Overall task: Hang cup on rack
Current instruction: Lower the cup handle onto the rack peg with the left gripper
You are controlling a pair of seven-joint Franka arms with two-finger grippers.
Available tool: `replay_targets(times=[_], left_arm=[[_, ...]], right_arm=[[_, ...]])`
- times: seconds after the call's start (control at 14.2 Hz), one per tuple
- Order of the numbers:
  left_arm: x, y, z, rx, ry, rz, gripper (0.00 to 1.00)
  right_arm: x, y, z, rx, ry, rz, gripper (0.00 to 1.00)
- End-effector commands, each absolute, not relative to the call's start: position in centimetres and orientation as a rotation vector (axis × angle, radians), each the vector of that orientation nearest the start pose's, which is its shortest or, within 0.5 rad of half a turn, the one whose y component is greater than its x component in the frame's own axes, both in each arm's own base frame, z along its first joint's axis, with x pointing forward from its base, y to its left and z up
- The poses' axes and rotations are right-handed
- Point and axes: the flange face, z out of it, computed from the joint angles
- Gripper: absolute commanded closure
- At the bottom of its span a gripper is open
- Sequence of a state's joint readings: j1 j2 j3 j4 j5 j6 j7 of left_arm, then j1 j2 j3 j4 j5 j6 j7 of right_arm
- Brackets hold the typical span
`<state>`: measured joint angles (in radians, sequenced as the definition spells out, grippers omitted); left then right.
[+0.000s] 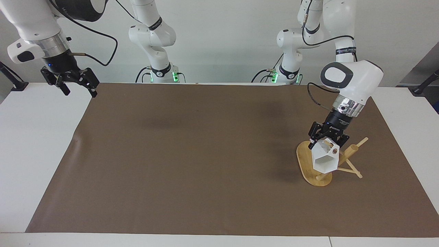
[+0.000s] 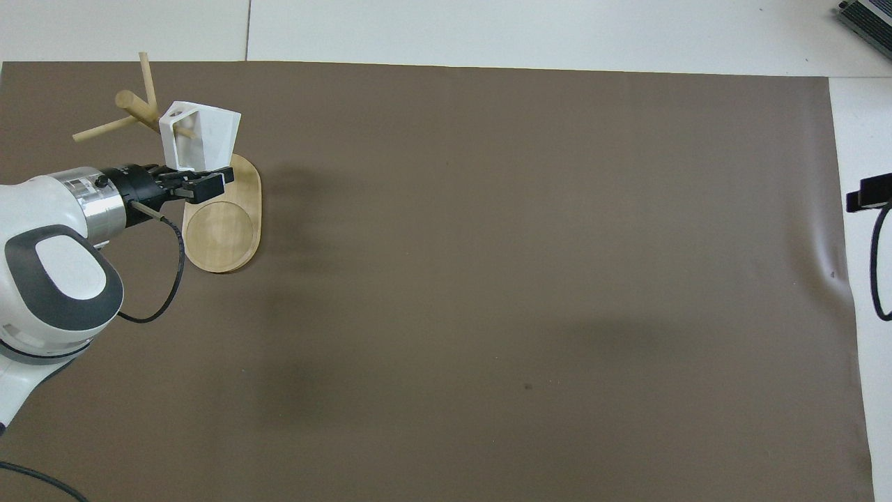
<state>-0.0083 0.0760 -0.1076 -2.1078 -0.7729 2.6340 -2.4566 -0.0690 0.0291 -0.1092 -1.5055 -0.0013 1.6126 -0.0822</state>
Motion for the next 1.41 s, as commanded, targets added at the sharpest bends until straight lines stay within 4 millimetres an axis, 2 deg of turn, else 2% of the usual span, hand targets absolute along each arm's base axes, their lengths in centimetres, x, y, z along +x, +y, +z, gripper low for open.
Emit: replay_targets(times=[0.0,0.07,0.14,0.35,0.91,1.05,1.12,1.34], left_arm=[[58.31,-4.84,42.47,0.236,2.534,-0.505,0.84],[58.34,-4.85,42.55,0.236,2.533,-0.505,0.83],[58.35,-4.91,42.57,0.239,2.535,-0.51,0.76],[58.34,-4.92,42.55,0.24,2.536,-0.511,0.48],[58.37,-5.14,42.65,0.245,2.541,-0.524,0.28],[58.37,-5.14,42.65,0.245,2.541,-0.524,0.12],[58.41,-5.06,42.72,0.244,2.539,-0.523,0.0],[58.37,-5.13,42.65,0.247,2.544,-0.529,0.0]], right_arm=[[55.42,-10.0,64.41,-3.152,0.181,-0.119,0.0],[55.4,-10.0,64.39,-3.152,0.181,-0.116,0.0],[55.36,-9.99,64.35,-3.152,0.179,-0.109,0.0],[55.39,-9.82,64.35,-3.152,0.174,-0.109,0.0],[55.42,-9.05,64.32,-3.152,0.152,-0.102,0.0],[55.44,-9.06,64.33,-3.152,0.152,-0.104,0.0],[55.44,-9.06,64.33,-3.152,0.152,-0.104,0.0],[55.44,-9.06,64.33,-3.152,0.152,-0.104,0.0]])
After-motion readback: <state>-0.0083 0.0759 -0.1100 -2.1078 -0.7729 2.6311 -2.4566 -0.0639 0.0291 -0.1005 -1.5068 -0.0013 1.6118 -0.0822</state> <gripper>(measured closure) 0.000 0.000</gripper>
